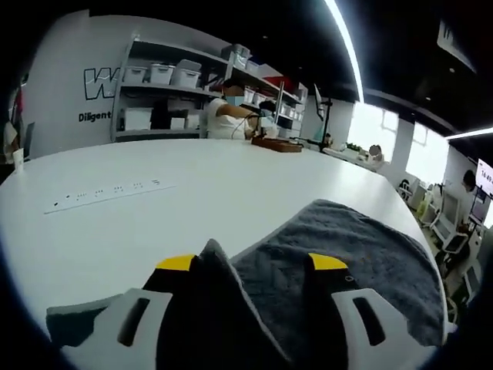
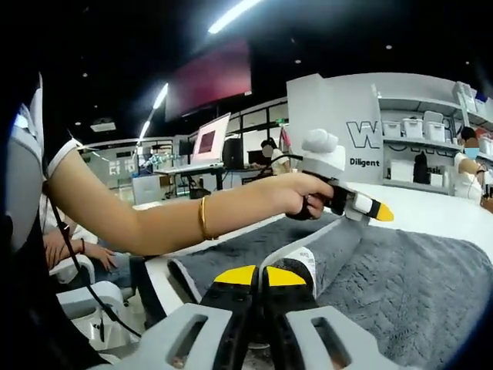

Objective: Open the folded towel by lifting each exposed corner and separating the folded layers until the towel lies flat within the target outline without major curled edges

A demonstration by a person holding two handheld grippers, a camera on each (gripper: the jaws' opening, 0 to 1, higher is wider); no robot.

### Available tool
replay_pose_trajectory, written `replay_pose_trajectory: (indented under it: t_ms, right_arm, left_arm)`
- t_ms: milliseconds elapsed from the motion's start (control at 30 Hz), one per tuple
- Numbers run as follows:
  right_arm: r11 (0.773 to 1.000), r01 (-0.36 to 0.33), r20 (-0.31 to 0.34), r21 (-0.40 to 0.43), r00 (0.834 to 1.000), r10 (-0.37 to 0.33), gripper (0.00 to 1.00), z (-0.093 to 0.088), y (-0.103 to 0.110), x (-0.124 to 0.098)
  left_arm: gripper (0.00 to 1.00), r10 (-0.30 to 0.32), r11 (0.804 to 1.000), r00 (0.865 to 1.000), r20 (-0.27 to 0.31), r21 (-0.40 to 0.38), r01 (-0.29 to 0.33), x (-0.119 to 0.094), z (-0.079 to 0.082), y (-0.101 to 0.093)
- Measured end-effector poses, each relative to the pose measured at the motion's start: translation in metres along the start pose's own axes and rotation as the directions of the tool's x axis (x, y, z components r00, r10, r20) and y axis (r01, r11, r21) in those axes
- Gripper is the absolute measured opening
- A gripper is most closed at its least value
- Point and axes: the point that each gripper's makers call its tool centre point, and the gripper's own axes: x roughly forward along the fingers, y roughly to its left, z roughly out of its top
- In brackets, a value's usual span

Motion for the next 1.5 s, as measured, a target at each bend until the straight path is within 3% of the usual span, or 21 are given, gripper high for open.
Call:
replay_pose_trajectory:
  t_ms: [133, 400, 767, 967, 1100, 1500]
  right_arm:
    - [1.0, -0.007, -0.002, -0.003, 1.0, 0.007, 0.0, 0.0, 0.002, 0.001]
    - [1.0, -0.017, -0.009, -0.008, 1.0, 0.017, 0.0, 0.0, 0.004, 0.004]
    - [0.999, -0.027, -0.014, -0.018, 1.0, 0.027, 0.0, 0.003, 0.006, 0.004]
    - [0.998, -0.06, 0.011, -0.038, 0.998, 0.06, 0.0, 0.015, 0.016, 0.01]
    - [0.994, -0.089, 0.023, -0.068, 0.996, 0.091, 0.0, 0.019, 0.028, 0.018]
    - [0.972, -0.21, 0.057, -0.103, 0.975, 0.216, 0.0, 0.035, 0.067, 0.046]
  left_arm:
    - [0.23, 0.009, 1.0, 1.0, 0.017, -0.029, -0.009, 0.001, 0.0, 0.006]
    - [0.05, 0.02, 0.996, 0.999, 0.05, -0.086, -0.016, -0.004, 0.006, 0.02]
    - [0.03, 0.007, 0.997, 0.999, 0.053, -0.075, -0.003, -0.009, 0.009, 0.022]
    - [0.02, 0.015, 0.995, 0.996, 0.087, -0.098, -0.006, -0.032, 0.02, 0.032]
    - [0.02, 0.047, 0.998, 0.991, 0.121, -0.043, -0.042, -0.054, 0.032, 0.047]
    - [0.02, 0.134, 0.991, 0.975, 0.178, -0.019, -0.133, -0.119, 0.045, 0.088]
